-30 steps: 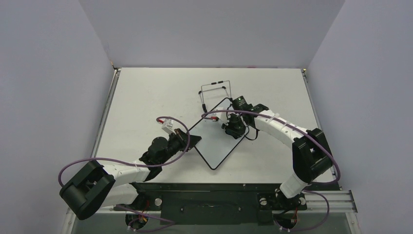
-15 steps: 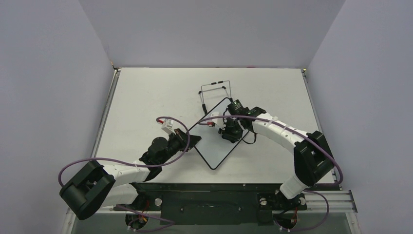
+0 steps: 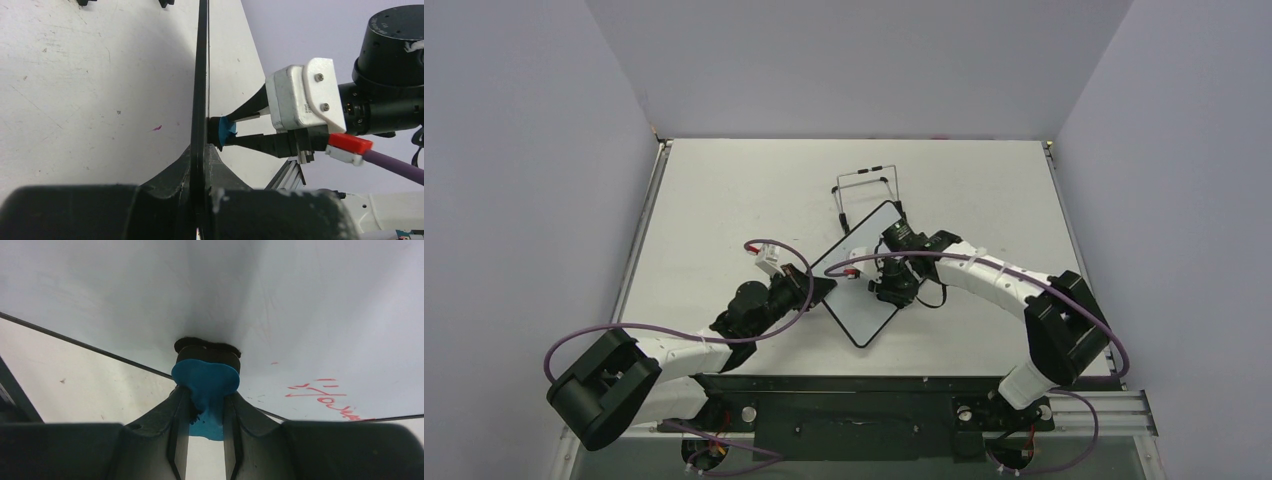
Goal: Erase the whiteboard
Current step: Erase the whiteboard at the center of the board.
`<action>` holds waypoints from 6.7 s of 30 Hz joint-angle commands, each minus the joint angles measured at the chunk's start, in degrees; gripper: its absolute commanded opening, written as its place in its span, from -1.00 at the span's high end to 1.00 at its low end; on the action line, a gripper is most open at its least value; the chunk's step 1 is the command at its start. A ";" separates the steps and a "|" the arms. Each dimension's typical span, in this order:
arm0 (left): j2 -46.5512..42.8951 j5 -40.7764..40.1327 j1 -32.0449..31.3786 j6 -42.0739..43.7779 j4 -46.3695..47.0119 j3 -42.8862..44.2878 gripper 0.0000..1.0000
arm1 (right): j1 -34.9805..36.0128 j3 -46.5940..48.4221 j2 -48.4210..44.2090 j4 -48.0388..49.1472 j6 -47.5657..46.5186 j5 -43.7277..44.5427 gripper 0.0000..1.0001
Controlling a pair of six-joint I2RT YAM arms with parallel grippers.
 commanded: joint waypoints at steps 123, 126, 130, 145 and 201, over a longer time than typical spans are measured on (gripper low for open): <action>-2.72 1.99 -0.08 -1.56 11.34 2.43 1.00 | -13.25 6.67 7.32 -0.96 -0.68 6.49 1.00; -2.31 2.02 -0.10 -1.50 11.68 2.57 1.00 | -12.15 4.87 6.53 -3.34 -2.83 4.72 1.00; -1.10 2.36 -0.09 -1.96 12.87 2.58 1.00 | -9.54 4.43 4.36 -5.28 -3.98 0.06 1.00; -3.33 1.98 -0.02 -1.59 10.89 2.31 1.00 | -15.55 12.21 9.94 -1.38 3.71 6.62 1.00; -3.07 1.96 -0.06 -1.25 10.91 2.18 1.00 | -13.33 7.22 8.26 -8.07 -2.87 0.91 1.00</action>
